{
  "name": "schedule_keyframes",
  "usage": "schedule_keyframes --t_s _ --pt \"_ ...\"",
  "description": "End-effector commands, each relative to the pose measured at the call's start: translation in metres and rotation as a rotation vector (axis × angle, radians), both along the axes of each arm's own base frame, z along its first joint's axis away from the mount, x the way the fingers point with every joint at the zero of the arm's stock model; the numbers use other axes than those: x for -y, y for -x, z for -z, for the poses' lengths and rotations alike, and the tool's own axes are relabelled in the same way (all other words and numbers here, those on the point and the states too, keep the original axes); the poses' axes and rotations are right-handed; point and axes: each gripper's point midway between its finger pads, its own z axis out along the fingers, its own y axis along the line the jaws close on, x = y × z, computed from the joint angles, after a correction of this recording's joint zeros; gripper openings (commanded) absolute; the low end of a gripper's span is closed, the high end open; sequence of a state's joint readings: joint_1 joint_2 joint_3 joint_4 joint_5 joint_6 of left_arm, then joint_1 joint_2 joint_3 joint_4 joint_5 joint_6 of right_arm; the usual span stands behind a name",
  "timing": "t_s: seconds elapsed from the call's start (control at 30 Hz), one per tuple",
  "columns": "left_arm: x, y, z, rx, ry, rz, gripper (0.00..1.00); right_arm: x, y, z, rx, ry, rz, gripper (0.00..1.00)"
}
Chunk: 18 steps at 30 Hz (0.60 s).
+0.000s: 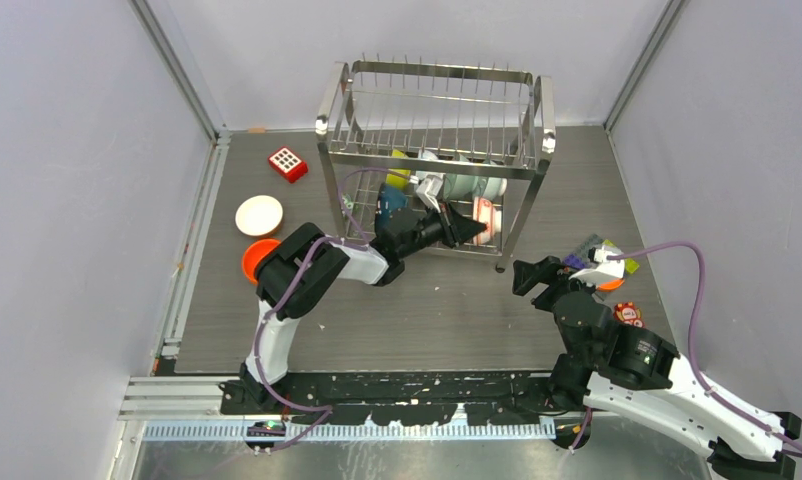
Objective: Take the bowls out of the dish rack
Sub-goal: Pick up the bowl from the dish rack.
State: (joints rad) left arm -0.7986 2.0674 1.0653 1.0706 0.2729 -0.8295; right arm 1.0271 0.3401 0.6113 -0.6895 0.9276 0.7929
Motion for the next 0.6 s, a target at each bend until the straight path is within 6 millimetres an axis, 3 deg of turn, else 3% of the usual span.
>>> schedule_keyframes --t_s 0.0,0.57 --pt "-0.005 0.006 -0.103 0.203 0.26 0.035 0.0 0.003 -0.001 -0.009 0.025 -0.039 0.021 0.84" --pt "-0.019 0.024 -0.137 0.273 0.267 0.048 0.0 0.003 0.0 -0.012 0.026 -0.059 0.019 0.84"
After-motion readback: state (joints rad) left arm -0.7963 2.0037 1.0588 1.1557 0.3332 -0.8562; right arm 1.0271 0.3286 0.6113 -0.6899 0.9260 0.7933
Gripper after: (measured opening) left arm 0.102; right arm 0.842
